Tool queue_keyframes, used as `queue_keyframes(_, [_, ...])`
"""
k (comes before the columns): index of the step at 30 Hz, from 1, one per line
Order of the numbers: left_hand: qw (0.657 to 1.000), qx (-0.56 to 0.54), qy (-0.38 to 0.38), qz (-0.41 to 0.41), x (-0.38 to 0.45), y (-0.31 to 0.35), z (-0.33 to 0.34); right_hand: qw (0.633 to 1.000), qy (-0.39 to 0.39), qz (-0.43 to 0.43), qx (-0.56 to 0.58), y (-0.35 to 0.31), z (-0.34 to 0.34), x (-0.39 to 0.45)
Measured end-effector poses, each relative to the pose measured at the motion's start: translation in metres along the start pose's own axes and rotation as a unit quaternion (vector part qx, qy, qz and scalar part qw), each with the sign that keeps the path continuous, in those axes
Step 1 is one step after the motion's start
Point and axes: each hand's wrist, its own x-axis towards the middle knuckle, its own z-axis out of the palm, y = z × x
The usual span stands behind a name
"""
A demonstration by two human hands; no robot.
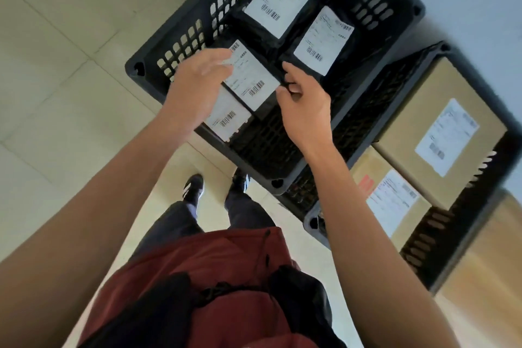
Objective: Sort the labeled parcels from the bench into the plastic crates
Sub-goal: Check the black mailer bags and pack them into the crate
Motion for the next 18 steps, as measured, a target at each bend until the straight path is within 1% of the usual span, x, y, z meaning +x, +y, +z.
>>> queue_keyframes(4, [0.991,0.098,-0.052,0.072,-0.016,0.003,-0.018,0.998,0.058,0.007,-0.019,-0.007,0.0,-0.036])
queue_keyframes(9, [0.959,0.206,-0.125,0.149,-0.038,0.005,-0.035,0.992,0.115,0.051,-0.015,-0.01,0.016,-0.09])
queue_keyframes(14, [0.93,0.246,-0.177,0.208,-0.061,0.023,-0.029,0.965,0.244,0.065,-0.07,-0.002,0.026,-0.135])
queue_keyframes(18, [0.9,0.262,-0.241,0.253,-0.077,0.034,-0.006,0.947,0.302,0.083,-0.072,0.006,0.017,-0.169])
